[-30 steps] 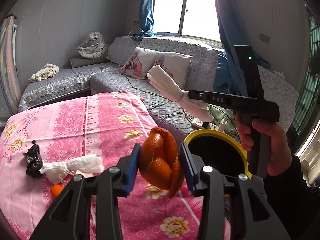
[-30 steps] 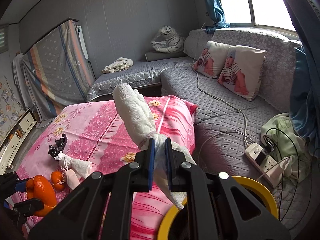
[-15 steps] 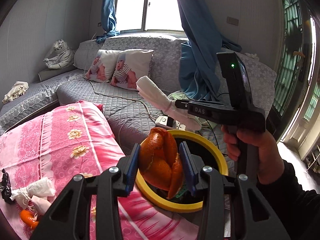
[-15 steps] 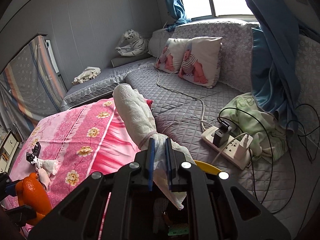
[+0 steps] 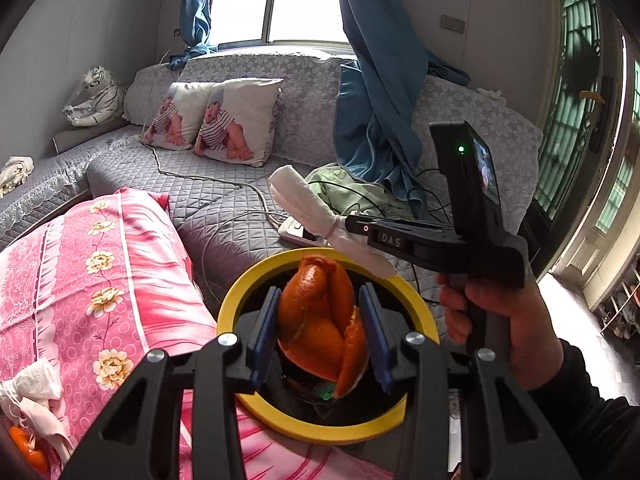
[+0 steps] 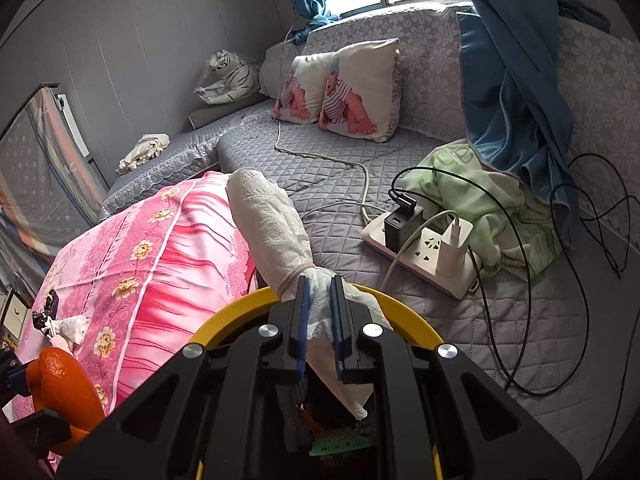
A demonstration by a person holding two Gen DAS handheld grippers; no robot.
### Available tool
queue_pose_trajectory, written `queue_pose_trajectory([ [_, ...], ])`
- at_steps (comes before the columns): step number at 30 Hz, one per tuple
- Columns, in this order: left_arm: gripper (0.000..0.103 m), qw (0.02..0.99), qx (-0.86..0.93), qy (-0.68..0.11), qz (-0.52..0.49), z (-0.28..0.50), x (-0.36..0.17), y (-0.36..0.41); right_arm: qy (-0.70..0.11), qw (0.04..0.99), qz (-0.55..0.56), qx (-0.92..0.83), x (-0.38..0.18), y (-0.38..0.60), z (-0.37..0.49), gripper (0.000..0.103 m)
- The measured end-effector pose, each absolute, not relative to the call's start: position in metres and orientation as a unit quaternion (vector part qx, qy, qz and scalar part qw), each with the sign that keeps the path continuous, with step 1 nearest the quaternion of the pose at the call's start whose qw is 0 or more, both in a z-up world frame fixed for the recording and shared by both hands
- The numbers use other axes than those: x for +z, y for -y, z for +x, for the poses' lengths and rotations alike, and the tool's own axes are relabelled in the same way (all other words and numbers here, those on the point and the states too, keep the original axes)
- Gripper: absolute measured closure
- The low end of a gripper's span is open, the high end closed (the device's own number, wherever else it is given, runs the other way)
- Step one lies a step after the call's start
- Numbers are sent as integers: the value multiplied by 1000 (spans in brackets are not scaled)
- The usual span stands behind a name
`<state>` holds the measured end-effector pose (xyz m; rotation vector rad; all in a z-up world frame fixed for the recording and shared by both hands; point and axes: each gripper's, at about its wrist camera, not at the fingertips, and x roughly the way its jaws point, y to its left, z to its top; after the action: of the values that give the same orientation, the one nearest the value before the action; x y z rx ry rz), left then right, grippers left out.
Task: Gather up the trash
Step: 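Carry the orange peel and white tissue over the bin with both tools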
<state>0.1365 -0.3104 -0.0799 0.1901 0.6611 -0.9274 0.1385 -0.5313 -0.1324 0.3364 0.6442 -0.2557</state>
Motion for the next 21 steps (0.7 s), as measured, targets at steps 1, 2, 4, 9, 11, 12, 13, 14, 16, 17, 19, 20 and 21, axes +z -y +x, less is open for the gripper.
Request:
queue_pose_trajectory([
  [1, 65, 838, -437, -315, 90, 138, -82, 311, -317, 925, 166, -126, -136, 532, 139, 93],
  [2, 65, 837, -435, -318, 90, 139, -85, 313, -320, 924, 168, -127, -139, 533, 139, 93],
  [4, 65, 836, -432, -327, 89, 143, -91, 318, -326, 920, 174, -128, -145, 535, 140, 93],
  [9, 65, 831, -426, -346, 89, 150, -106, 325, -340, 913, 183, -134, -159, 538, 142, 93],
  [11, 65, 827, -428, -353, 87, 152, -111, 326, -345, 910, 186, -136, -165, 541, 142, 93],
  [12, 65, 826, -427, -357, 85, 154, -113, 328, -347, 909, 187, -137, -167, 541, 143, 93],
  [13, 65, 825, -427, -361, 84, 155, -116, 328, -350, 907, 190, -139, -170, 542, 143, 93],
  [14, 64, 823, -426, -365, 84, 156, -118, 329, -353, 905, 193, -139, -174, 543, 143, 93],
  [16, 64, 821, -423, -374, 83, 159, -122, 330, -359, 902, 196, -142, -179, 545, 144, 92],
  [17, 63, 820, -422, -378, 81, 160, -123, 330, -360, 900, 197, -143, -181, 546, 144, 92],
  [19, 61, 821, -415, -385, 78, 162, -125, 329, -362, 898, 203, -147, -184, 548, 142, 89],
  [20, 57, 821, -411, -388, 77, 164, -126, 329, -362, 897, 205, -149, -184, 550, 142, 87],
  [21, 51, 822, -408, -390, 73, 165, -126, 327, -362, 896, 207, -154, -184, 552, 141, 79],
])
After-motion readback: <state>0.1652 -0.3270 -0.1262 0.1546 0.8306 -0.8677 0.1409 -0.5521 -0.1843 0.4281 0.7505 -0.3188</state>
